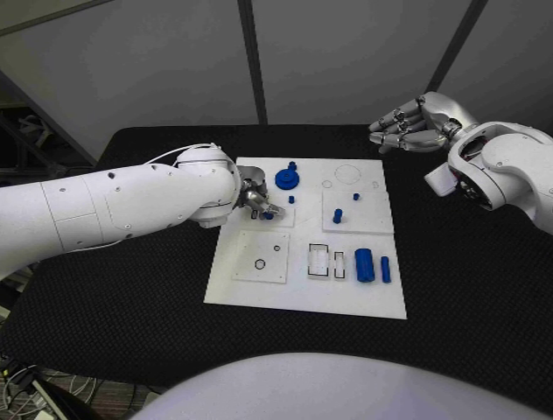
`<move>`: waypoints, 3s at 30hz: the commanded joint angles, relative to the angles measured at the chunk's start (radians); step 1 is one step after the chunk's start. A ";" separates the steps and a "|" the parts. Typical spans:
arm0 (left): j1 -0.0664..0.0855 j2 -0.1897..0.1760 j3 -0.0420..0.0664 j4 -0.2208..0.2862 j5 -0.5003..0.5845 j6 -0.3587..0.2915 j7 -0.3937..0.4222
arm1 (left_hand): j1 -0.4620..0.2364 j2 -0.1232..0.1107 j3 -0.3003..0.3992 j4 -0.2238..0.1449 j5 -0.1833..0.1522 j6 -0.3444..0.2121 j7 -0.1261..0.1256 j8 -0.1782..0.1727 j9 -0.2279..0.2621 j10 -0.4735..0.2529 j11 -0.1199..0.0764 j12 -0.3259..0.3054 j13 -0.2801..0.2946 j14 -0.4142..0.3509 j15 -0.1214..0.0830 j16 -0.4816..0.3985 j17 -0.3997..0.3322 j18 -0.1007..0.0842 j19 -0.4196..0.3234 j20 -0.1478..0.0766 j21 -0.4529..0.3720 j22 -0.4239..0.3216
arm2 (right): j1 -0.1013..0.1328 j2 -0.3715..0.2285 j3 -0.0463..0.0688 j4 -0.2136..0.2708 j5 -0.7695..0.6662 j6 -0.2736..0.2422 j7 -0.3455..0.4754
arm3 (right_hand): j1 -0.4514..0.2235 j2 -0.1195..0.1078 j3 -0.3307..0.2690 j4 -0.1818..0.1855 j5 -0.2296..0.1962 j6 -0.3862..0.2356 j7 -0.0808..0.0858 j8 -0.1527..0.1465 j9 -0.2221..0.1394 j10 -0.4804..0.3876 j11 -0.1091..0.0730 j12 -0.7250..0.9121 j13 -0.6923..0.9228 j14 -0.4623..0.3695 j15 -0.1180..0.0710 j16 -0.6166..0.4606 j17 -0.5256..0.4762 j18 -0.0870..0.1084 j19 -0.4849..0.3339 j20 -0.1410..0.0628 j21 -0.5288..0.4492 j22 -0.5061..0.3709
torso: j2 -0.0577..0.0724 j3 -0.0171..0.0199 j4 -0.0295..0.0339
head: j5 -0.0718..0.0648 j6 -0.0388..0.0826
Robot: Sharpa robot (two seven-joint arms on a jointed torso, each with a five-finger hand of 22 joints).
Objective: Assemble the parts on the task board
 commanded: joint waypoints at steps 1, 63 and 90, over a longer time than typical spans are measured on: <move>0.002 -0.004 0.001 0.002 0.002 -0.004 -0.006 | -0.014 -0.002 -0.028 0.000 -0.002 0.001 0.004 -0.008 -0.003 -0.009 0.000 -0.009 -0.005 0.080 -0.006 0.003 0.185 -0.016 0.003 -0.002 0.001 0.108 | 0.002 0.000 0.001 0.001 -0.001 0.007 0.004 | -0.013 0.001 -0.004 0.006 0.006 -0.003 0.002 0.000 0.000 -0.002 0.005 -0.002 -0.001 0.000 0.004 -0.004 0.001 0.012 0.007 0.002 -0.007 -0.002 | -0.001 -0.0005 0.0005 | 0.000 0.000; 0.078 0.157 0.106 -0.451 0.087 0.231 0.017 | 0.193 0.083 -0.234 0.001 -0.003 -0.136 0.072 0.016 -0.092 -0.175 0.068 0.152 0.046 0.091 0.054 0.056 0.229 0.000 -0.030 0.054 -0.084 0.085 | 0.002 0.020 0.000 -0.022 -0.001 -0.004 0.004 | 0.004 0.001 -0.007 -0.009 0.005 -0.006 0.010 -0.001 0.000 -0.043 0.016 -0.008 -0.012 -0.024 0.016 -0.006 -0.005 0.012 0.020 0.001 -0.035 -0.022 | 0.001 0.0001 -0.0013 | 0.012 0.031; 0.062 0.177 0.083 -0.464 0.097 0.276 0.017 | 0.201 0.094 -0.265 0.000 -0.002 -0.166 0.078 0.011 -0.086 -0.237 0.072 0.111 -0.019 0.089 0.056 0.054 0.225 0.002 -0.038 0.052 -0.096 0.083 | 0.001 0.025 0.000 -0.024 -0.001 -0.001 0.003 | 0.001 0.001 -0.009 -0.008 0.005 -0.007 0.011 -0.001 -0.001 -0.044 0.017 -0.008 -0.012 -0.025 0.016 -0.006 -0.005 0.012 0.021 0.001 -0.037 -0.022 | 0.000 0.0001 -0.0003 | 0.013 0.026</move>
